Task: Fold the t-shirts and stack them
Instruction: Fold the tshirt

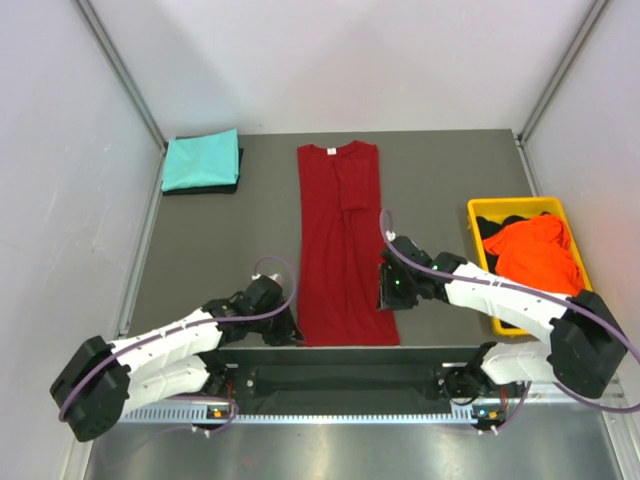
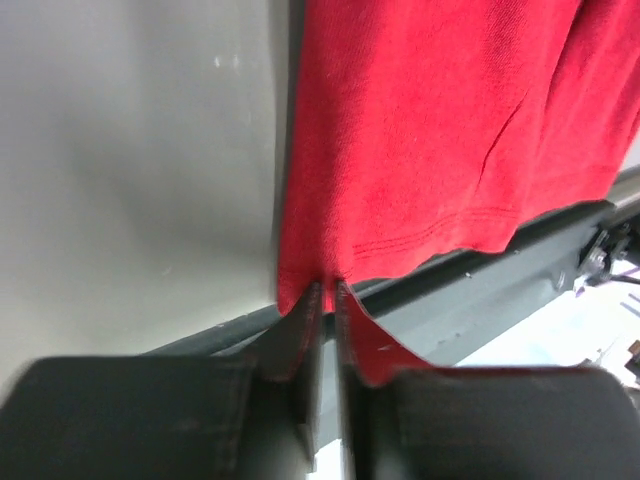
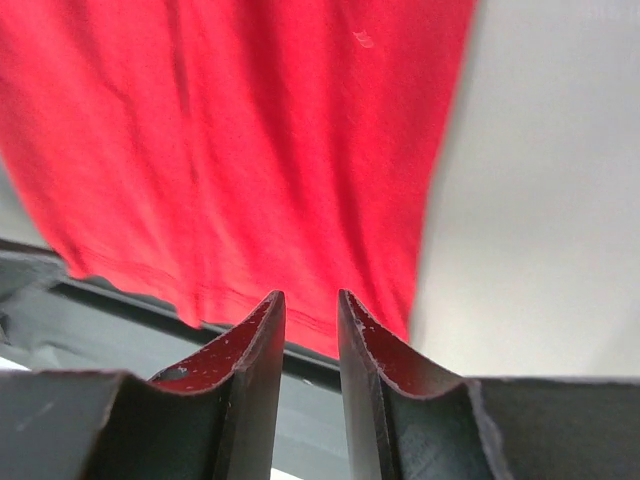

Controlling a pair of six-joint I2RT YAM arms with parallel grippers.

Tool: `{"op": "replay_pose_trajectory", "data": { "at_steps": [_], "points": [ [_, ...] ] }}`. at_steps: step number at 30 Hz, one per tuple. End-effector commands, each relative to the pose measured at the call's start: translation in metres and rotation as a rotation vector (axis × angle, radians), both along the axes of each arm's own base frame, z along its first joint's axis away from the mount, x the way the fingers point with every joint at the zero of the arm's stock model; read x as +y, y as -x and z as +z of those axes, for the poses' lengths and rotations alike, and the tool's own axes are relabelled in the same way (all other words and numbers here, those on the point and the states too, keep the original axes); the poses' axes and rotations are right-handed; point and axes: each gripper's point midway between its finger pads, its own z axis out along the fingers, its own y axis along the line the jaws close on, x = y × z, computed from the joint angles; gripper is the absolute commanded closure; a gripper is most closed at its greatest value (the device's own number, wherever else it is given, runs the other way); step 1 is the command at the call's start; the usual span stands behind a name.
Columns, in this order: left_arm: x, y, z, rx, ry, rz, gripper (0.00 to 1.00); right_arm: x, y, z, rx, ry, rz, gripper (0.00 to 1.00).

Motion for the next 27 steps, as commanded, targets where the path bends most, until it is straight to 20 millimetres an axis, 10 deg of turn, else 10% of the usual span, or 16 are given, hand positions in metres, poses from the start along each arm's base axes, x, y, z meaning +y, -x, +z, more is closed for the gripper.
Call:
{"op": "replay_pose_trajectory", "data": {
  "at_steps": [1,7,15,27],
  "points": [
    [-0.008,-0.021,0.024,-0.080,-0.002,0.028,0.82,-0.006,0.010,-0.002,0.017,-0.046,0.024,0.71],
    [-0.018,-0.033,0.041,-0.130,0.011,-0.011,0.76,-0.010,0.029,-0.019,0.063,-0.083,0.037,0.76],
    [-0.028,-0.020,0.011,-0.067,-0.019,-0.036,0.77,-0.019,0.052,-0.050,0.122,-0.037,0.012,0.82],
    [-0.031,0.011,-0.017,0.002,-0.053,-0.021,0.77,-0.020,0.062,-0.045,0.111,0.008,0.001,0.83]
  ]
}}
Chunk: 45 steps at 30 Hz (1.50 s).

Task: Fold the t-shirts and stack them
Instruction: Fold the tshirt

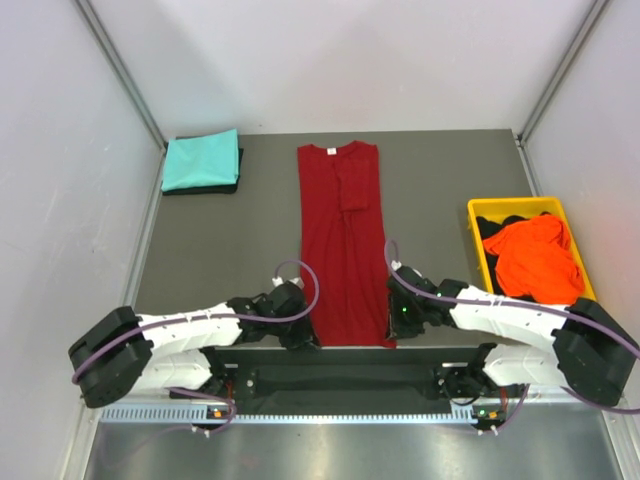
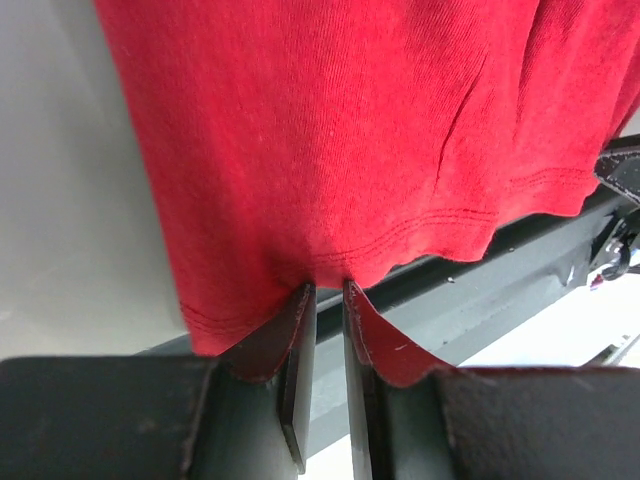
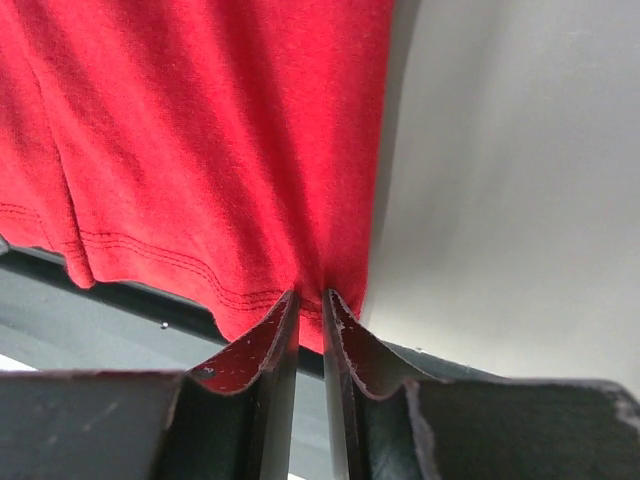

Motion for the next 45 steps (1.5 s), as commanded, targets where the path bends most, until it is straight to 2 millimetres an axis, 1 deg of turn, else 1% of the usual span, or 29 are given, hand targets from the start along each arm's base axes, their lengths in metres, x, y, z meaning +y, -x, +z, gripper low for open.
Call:
{"op": "replay_pose_trajectory", "data": {
  "at_steps": [1,6,8,10,11,12,14,15,17,18,20,21,22,24,25,26,27,28,29,30,31,32,33,34,36,37,41,43,45],
  "points": [
    [0.004,0.002,-0.011,-0.004,-0.015,0.048,0.77,-0.003,-0.001,0.009,-0.022,0.024,-0.012,0.83],
    [0.001,0.001,0.001,-0.025,0.008,0.057,0.77,0.000,-0.003,0.018,-0.041,0.003,0.000,0.81],
    [-0.007,-0.002,0.015,-0.048,0.048,0.040,0.76,0.002,-0.007,0.026,-0.058,-0.005,0.004,0.80],
    [-0.016,-0.017,0.047,-0.118,0.061,0.032,0.74,0.008,-0.013,0.038,-0.086,-0.021,0.013,0.78],
    [-0.015,-0.031,0.058,-0.202,0.032,0.028,0.73,0.011,-0.016,0.043,-0.098,-0.033,0.017,0.77],
    [-0.026,-0.051,0.092,-0.288,0.053,0.041,0.69,0.016,-0.019,0.048,-0.112,-0.048,0.022,0.77],
    [-0.009,-0.076,0.103,-0.358,-0.067,0.029,0.67,0.024,-0.026,0.057,-0.135,-0.073,0.037,0.77],
    [-0.014,-0.092,0.129,-0.399,-0.053,0.034,0.66,0.029,-0.028,0.060,-0.145,-0.090,0.050,0.76],
    [0.006,-0.123,0.127,-0.393,-0.134,0.036,0.67,0.035,-0.030,0.061,-0.145,-0.098,0.063,0.76],
    [0.009,-0.142,0.142,-0.426,-0.129,0.054,0.68,0.039,-0.031,0.063,-0.150,-0.112,0.076,0.77],
    [0.035,-0.185,0.146,-0.462,-0.170,0.110,0.71,0.043,-0.033,0.062,-0.152,-0.118,0.084,0.77],
    [0.037,-0.205,0.162,-0.497,-0.149,0.131,0.72,0.045,-0.036,0.063,-0.163,-0.124,0.086,0.77],
    [0.055,-0.230,0.155,-0.493,-0.183,0.168,0.74,0.047,-0.037,0.063,-0.167,-0.126,0.090,0.77],
    [0.050,-0.266,0.177,-0.559,-0.106,0.170,0.90,0.053,-0.042,0.066,-0.190,-0.140,0.099,0.77],
    [0.060,-0.288,0.161,-0.534,-0.125,0.192,0.96,0.055,-0.045,0.067,-0.196,-0.139,0.100,0.77],
    [0.060,-0.307,0.163,-0.569,-0.118,0.190,1.00,0.056,-0.047,0.068,-0.202,-0.138,0.102,0.77],
    [0.061,-0.326,0.172,-0.602,-0.113,0.203,1.00,0.057,-0.051,0.069,-0.213,-0.135,0.100,0.78],
    [0.067,-0.344,0.149,-0.563,-0.138,0.211,1.00,0.061,-0.054,0.073,-0.221,-0.139,0.101,0.78],
    [0.068,-0.356,0.143,-0.560,-0.143,0.209,1.00,0.063,-0.055,0.076,-0.226,-0.147,0.105,0.78],
    [0.065,-0.374,0.152,-0.586,-0.124,0.210,1.00,0.063,-0.056,0.078,-0.233,-0.143,0.113,0.78],
    [0.065,-0.384,0.127,-0.531,-0.109,0.189,1.00,0.064,-0.058,0.084,-0.247,-0.150,0.114,0.78],
    [0.065,-0.394,0.122,-0.527,-0.098,0.189,1.00,0.064,-0.060,0.087,-0.257,-0.149,0.113,0.78],
    [0.061,-0.410,0.130,-0.567,-0.067,0.190,1.00,0.061,-0.061,0.088,-0.265,-0.133,0.116,0.79],
    [0.061,-0.419,0.112,-0.539,-0.050,0.188,1.00,0.062,-0.062,0.094,-0.275,-0.140,0.117,0.79],
    [0.058,-0.435,0.107,-0.564,-0.023,0.183,1.00,0.056,-0.066,0.094,-0.295,-0.111,0.103,0.78],
    [0.059,-0.443,0.088,-0.548,-0.029,0.176,1.00,0.053,-0.065,0.095,-0.301,-0.110,0.100,0.78],
    [0.051,-0.461,0.069,-0.564,-0.003,0.118,0.75,0.050,-0.062,0.094,-0.296,-0.121,0.084,0.78],
    [0.051,-0.467,0.059,-0.576,-0.018,0.097,0.68,0.049,-0.060,0.093,-0.289,-0.121,0.077,0.78],
    [0.053,-0.470,0.048,-0.573,-0.030,0.091,0.67,0.048,-0.060,0.092,-0.287,-0.117,0.077,0.78]
  ]
}}
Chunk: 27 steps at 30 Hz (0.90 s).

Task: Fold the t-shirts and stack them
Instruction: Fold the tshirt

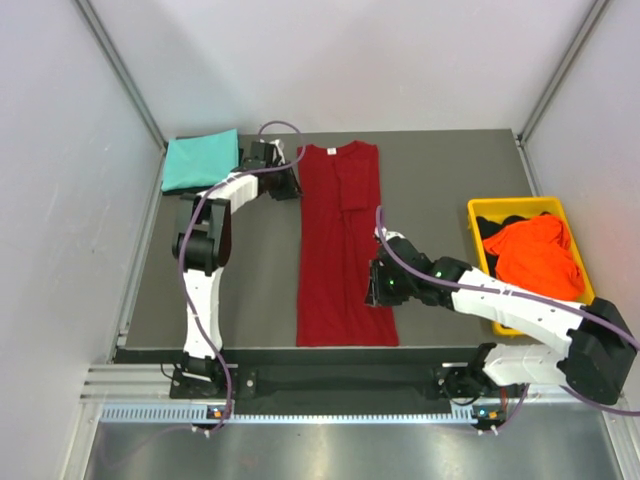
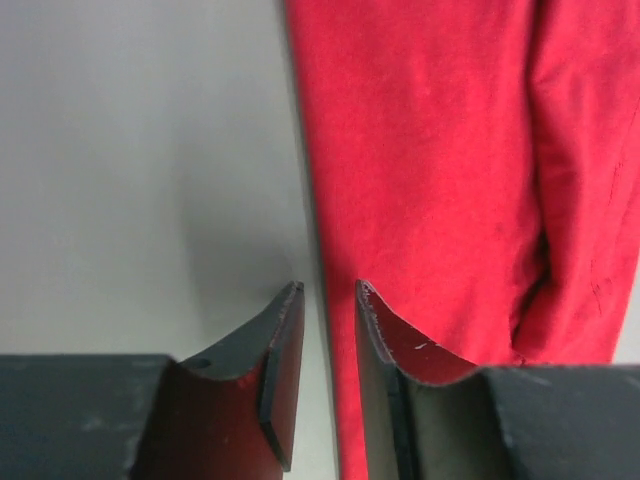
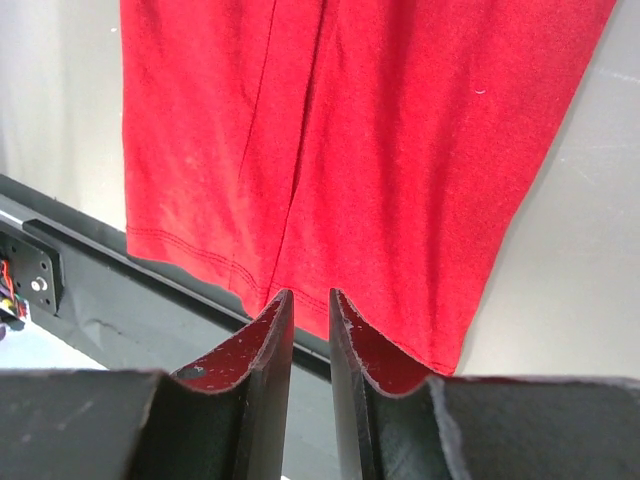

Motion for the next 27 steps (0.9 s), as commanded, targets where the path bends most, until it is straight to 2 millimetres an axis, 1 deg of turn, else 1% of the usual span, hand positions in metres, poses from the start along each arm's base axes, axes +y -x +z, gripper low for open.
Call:
{"op": "replay_pose_trajectory", "data": {
  "at_steps": [1,3,5,7,8,9,11,12,14,18,21,22,23,24,25,26,27],
  "points": [
    [-0.007,-0.026,0.024,-0.142,0.002,-0.065,0.67,0.001,-0.001,0.010,-0.027,-0.010,-0.007,0.78],
    [-0.003,-0.028,0.011,-0.123,-0.005,-0.056,0.67,0.002,-0.003,0.010,-0.025,-0.006,-0.007,0.78],
    [-0.003,-0.030,0.008,-0.121,0.006,-0.058,0.67,0.003,-0.004,0.010,-0.025,0.006,0.010,0.78],
    [-0.002,-0.032,-0.003,-0.102,0.002,-0.052,0.68,0.005,-0.006,0.012,-0.029,0.016,0.016,0.78],
    [-0.003,-0.035,-0.002,-0.103,0.005,-0.052,0.70,0.004,-0.007,0.011,-0.031,0.023,0.012,0.78],
    [-0.002,-0.036,-0.011,-0.088,0.002,-0.046,0.72,0.004,-0.008,0.012,-0.033,0.025,0.009,0.78],
    [-0.001,-0.042,-0.011,-0.088,-0.005,-0.034,0.80,0.004,-0.008,0.012,-0.029,0.024,0.006,0.78],
    [0.002,-0.043,-0.018,-0.073,-0.010,-0.027,0.91,0.005,-0.008,0.012,-0.031,0.021,0.006,0.78],
    [0.007,-0.049,-0.021,-0.072,-0.012,-0.008,1.00,0.004,-0.007,0.011,-0.026,0.022,0.004,0.78],
    [0.019,-0.063,-0.022,-0.078,-0.015,0.044,1.00,0.004,-0.007,0.009,-0.022,0.026,0.006,0.78],
    [0.022,-0.070,-0.019,-0.085,0.012,0.052,1.00,0.003,-0.007,0.007,-0.018,0.033,0.006,0.78],
    [0.018,-0.071,-0.015,-0.088,0.034,0.036,1.00,0.003,-0.007,0.007,-0.017,0.034,0.006,0.78],
    [0.018,-0.071,-0.012,-0.091,0.040,0.034,0.99,0.003,-0.007,0.006,-0.015,0.034,0.006,0.78],
    [0.017,-0.070,-0.010,-0.091,0.042,0.032,0.92,0.003,-0.007,0.006,-0.014,0.035,0.005,0.78],
    [0.017,-0.066,-0.010,-0.082,0.044,0.026,0.74,0.003,-0.007,0.005,-0.012,0.034,0.004,0.78],
    [0.018,-0.065,0.001,-0.094,0.043,0.029,0.65,0.001,-0.005,0.003,-0.006,0.038,-0.002,0.78],
    [0.020,-0.063,0.004,-0.096,0.035,0.032,0.60,0.000,-0.005,0.003,-0.002,0.039,-0.007,0.78]
  ]
}}
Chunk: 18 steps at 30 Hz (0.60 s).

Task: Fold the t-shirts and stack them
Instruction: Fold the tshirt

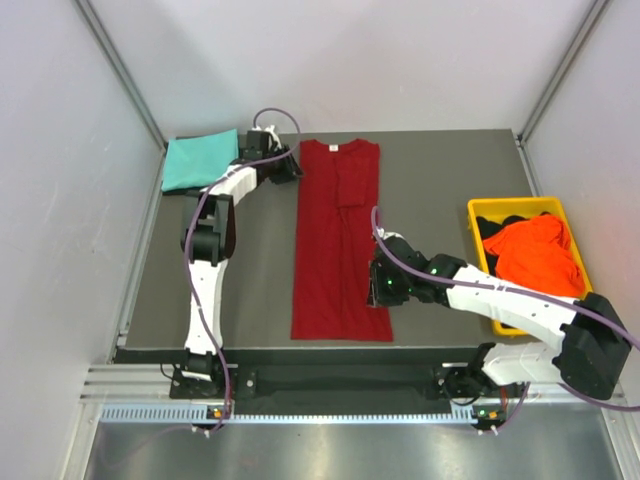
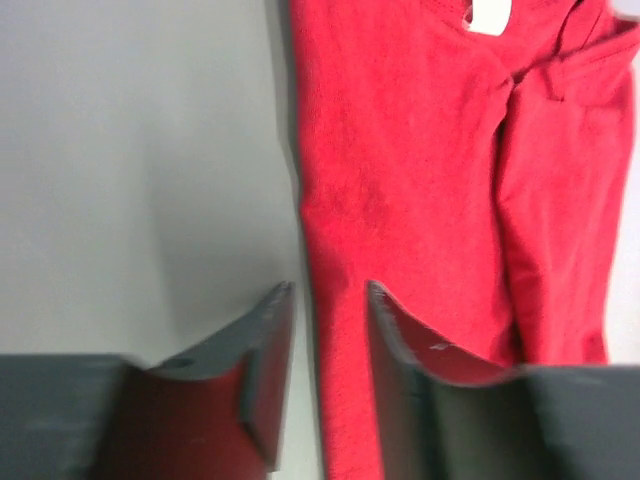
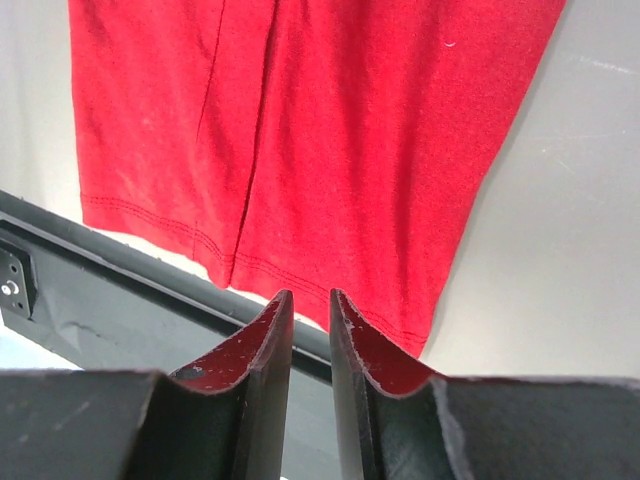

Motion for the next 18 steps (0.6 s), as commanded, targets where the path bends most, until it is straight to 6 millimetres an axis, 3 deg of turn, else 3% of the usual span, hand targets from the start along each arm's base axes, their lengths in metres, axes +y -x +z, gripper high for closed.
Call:
{"op": "replay_pose_trajectory", "data": {
  "at_steps": [1,2,4,7,9,10,11,12,13,14,15,16,17,18],
  "points": [
    [0.018,0.009,0.002,0.034,-0.045,0.035,0.56,0.003,-0.005,0.008,-0.011,-0.018,-0.013,0.78],
    [0.021,0.010,0.020,0.008,-0.054,0.042,0.55,0.000,-0.004,0.005,-0.005,-0.015,-0.019,0.77],
    [0.031,0.016,0.030,0.002,-0.092,0.067,0.53,-0.005,-0.002,0.001,0.017,-0.018,-0.034,0.77],
    [0.042,0.041,0.064,0.033,-0.123,0.098,0.52,-0.022,0.005,-0.014,0.078,-0.020,-0.065,0.76],
    [0.045,0.078,0.051,0.153,-0.131,0.091,0.52,-0.030,0.006,-0.015,0.084,-0.037,-0.084,0.76],
    [0.043,0.091,0.070,0.145,-0.121,0.077,0.52,-0.040,0.007,-0.023,0.102,-0.025,-0.102,0.75],
    [0.043,0.108,0.069,0.179,-0.119,0.066,0.52,-0.044,0.008,-0.023,0.101,-0.030,-0.107,0.75],
    [0.042,0.141,0.047,0.259,-0.107,0.041,0.52,-0.049,0.010,-0.026,0.109,-0.024,-0.111,0.75],
    [0.037,0.158,0.067,0.226,-0.086,0.021,0.52,-0.055,0.013,-0.030,0.119,-0.025,-0.120,0.73],
    [0.034,0.174,0.067,0.229,-0.069,0.007,0.52,-0.057,0.016,-0.033,0.129,-0.024,-0.118,0.70],
    [0.034,0.206,0.046,0.290,-0.063,-0.007,0.52,-0.059,0.020,-0.035,0.145,-0.027,-0.115,0.66],
    [0.029,0.221,0.063,0.250,-0.047,-0.030,0.52,-0.063,0.025,-0.040,0.159,-0.027,-0.123,0.66],
    [0.029,0.237,0.061,0.260,-0.044,-0.042,0.52,-0.063,0.028,-0.043,0.169,-0.030,-0.123,0.66],
    [0.030,0.266,0.043,0.324,-0.053,-0.056,0.52,-0.063,0.029,-0.044,0.173,-0.040,-0.126,0.65]
  ]
}}
